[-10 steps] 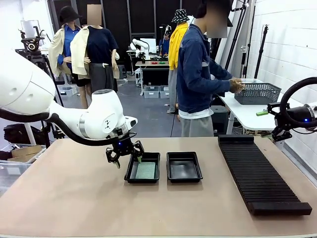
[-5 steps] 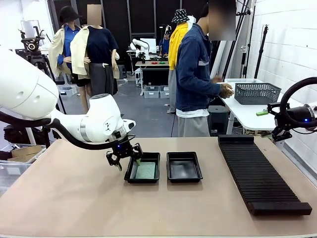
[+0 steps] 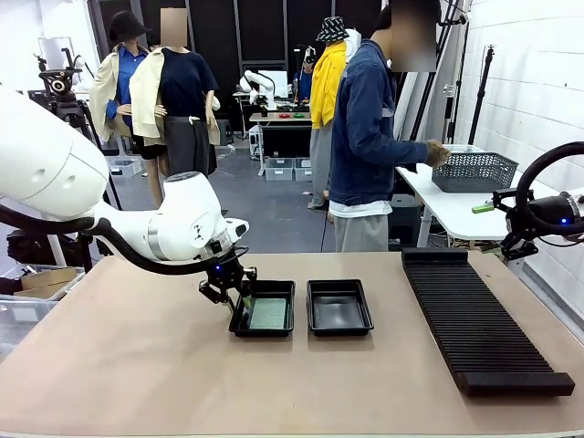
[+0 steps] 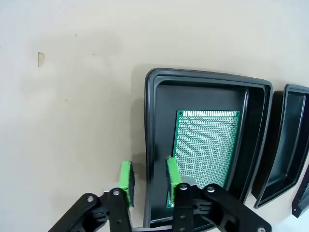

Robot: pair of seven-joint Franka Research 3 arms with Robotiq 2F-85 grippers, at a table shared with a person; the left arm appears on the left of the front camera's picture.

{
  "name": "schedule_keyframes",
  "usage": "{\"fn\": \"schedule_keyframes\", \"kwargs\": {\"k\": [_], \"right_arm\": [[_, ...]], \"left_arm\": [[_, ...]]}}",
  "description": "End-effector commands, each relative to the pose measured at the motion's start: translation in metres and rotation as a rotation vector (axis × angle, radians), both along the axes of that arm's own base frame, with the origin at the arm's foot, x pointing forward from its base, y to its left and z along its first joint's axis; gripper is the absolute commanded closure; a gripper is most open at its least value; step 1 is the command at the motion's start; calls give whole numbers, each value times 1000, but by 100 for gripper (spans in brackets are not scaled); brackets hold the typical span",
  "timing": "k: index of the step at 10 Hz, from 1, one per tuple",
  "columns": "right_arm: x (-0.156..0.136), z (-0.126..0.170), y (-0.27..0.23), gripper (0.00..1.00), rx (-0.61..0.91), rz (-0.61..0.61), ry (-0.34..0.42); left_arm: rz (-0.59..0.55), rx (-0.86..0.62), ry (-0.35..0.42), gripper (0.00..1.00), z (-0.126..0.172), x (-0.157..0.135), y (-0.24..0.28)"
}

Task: Inspect and transfer BCBs to ESD trays.
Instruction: Pick up the ESD tray and place it on the left side of the table.

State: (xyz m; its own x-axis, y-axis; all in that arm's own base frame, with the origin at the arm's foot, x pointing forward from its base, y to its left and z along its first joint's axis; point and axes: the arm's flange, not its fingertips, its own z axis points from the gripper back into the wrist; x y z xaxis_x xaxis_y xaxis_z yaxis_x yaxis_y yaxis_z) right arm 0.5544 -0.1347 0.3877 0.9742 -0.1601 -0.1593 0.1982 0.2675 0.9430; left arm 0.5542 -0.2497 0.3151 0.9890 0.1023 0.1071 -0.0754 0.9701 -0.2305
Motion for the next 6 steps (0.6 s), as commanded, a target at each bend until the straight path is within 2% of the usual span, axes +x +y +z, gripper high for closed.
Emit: {"fn": "schedule_keyframes", "kwargs": {"k": [1,4,6], "right_arm": [[-5,1,3,0,5,-4,8],[-5,1,3,0,5,-4,8],[-5,1,3,0,5,-4,8]], "left_arm": [[-18,-13,-18,100,-1,4,2],[-35,-11,-18,100,0,2,4],[-9,1,-3,100,0,0,0]]}}
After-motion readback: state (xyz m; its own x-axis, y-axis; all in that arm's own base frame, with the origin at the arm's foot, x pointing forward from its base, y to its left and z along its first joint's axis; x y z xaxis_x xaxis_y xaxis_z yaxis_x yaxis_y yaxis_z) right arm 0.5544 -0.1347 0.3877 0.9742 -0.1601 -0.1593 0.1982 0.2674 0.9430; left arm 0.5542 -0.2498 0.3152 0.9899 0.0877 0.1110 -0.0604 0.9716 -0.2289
